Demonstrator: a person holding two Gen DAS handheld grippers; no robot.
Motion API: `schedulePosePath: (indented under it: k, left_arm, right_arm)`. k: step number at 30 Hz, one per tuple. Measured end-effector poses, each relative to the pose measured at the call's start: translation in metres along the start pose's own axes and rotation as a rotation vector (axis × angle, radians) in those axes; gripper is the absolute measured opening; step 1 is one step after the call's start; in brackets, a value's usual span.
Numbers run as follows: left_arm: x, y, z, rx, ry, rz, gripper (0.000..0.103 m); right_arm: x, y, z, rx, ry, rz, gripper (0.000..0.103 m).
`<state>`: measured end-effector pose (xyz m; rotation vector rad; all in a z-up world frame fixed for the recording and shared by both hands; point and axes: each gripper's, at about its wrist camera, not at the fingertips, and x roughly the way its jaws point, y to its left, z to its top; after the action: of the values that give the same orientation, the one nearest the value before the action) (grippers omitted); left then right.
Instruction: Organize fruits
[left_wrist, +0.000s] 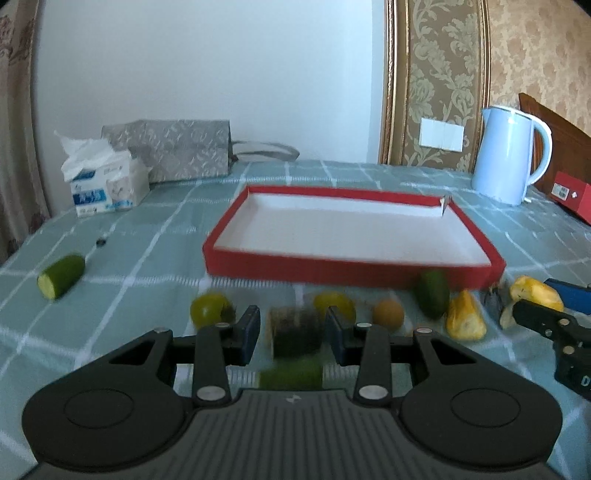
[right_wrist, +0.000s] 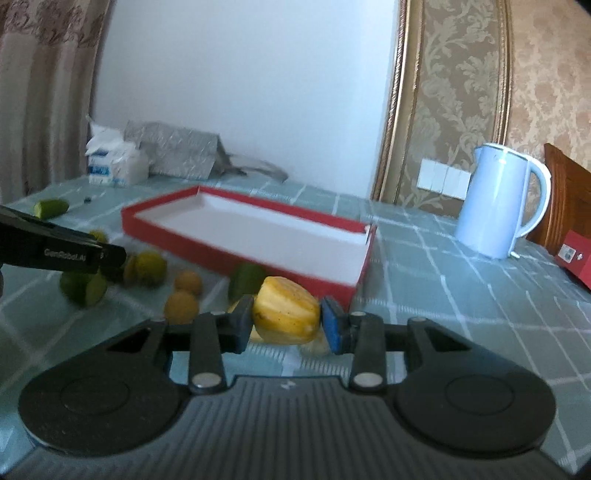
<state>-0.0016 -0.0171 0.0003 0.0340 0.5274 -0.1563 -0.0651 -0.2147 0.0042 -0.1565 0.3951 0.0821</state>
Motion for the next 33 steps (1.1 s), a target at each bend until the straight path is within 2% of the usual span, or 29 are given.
schedulePosePath:
  k: [9, 15, 21, 25, 27, 28, 30, 32, 33]
  left_arm:
    - [0.040, -0.017, 0.053, 0.058, -0.056, 0.040, 0.038]
    - [0.094, -0.025, 0.078, 0.058, 0.003, 0.035, 0.038]
    - [0.142, -0.030, 0.085, 0.070, 0.099, 0.040, 0.038]
    - [0.161, -0.030, 0.086, 0.060, 0.153, 0.036, 0.039]
    - [0.165, -0.031, 0.088, 0.063, 0.155, 0.047, 0.039]
    - [0.166, -0.032, 0.089, 0.070, 0.150, 0.060, 0.041]
    - [0.169, -0.032, 0.092, 0.076, 0.149, 0.060, 0.051]
    - [0.171, -0.031, 0.093, 0.063, 0.137, 0.062, 0.066]
    - [0.170, -0.030, 0.094, 0.062, 0.127, 0.068, 0.068]
  right_arm:
    - [0.036, -0.015, 0.020, 0.104, -0.033, -0.009, 0.037]
    - [0.050, -0.022, 0.017, 0.129, -0.022, -0.018, 0.037]
    - [0.056, -0.022, 0.016, 0.129, -0.006, -0.016, 0.037]
    - [0.057, -0.023, 0.016, 0.137, 0.000, -0.014, 0.037]
    - [0.058, -0.025, 0.017, 0.142, 0.000, -0.016, 0.037]
    - [0.058, -0.025, 0.017, 0.143, -0.001, -0.016, 0.037]
    - [0.059, -0.025, 0.017, 0.142, -0.001, -0.017, 0.037]
    - [0.059, -0.025, 0.016, 0.142, 0.000, -0.013, 0.037]
    - [0.059, -0.025, 0.016, 0.142, 0.000, -0.013, 0.037]
